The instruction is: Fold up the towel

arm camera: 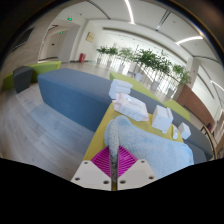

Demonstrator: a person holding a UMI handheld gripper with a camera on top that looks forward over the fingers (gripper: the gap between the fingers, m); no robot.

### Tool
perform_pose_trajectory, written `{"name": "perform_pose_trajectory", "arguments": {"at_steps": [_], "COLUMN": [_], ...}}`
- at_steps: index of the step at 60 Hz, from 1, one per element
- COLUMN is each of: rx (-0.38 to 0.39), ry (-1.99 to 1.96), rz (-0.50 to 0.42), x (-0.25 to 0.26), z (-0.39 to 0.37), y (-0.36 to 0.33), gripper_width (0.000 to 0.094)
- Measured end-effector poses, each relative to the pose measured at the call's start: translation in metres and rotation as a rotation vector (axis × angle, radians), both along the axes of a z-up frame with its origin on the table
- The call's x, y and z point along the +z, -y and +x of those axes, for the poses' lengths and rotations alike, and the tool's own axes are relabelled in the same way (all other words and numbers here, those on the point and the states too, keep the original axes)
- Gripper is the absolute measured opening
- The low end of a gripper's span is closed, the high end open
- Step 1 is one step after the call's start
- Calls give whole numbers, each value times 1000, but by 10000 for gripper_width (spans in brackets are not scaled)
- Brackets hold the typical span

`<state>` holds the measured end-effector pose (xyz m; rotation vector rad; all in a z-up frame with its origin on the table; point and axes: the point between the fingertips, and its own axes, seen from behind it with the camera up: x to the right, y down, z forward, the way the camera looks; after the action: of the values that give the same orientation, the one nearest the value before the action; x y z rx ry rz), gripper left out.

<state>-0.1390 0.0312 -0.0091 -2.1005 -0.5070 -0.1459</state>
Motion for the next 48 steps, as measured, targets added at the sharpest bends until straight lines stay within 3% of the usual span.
{"name": "perform_pose_trajectory", "arguments": {"at_steps": [7,15,20,32,40,48], "rx": [18,22,12,-180,-331,-402], "ry": [-59,-156,-214,-283,-258,-283], "rz": [-19,-43,-3,78,0,-113], "x": [-5,22,58,111,70,20], "z": [-3,-1,22,159,247,284], "y": [-7,5,1,-11,-16,-9], "gripper_width": [10,8,8,14,18,32]}}
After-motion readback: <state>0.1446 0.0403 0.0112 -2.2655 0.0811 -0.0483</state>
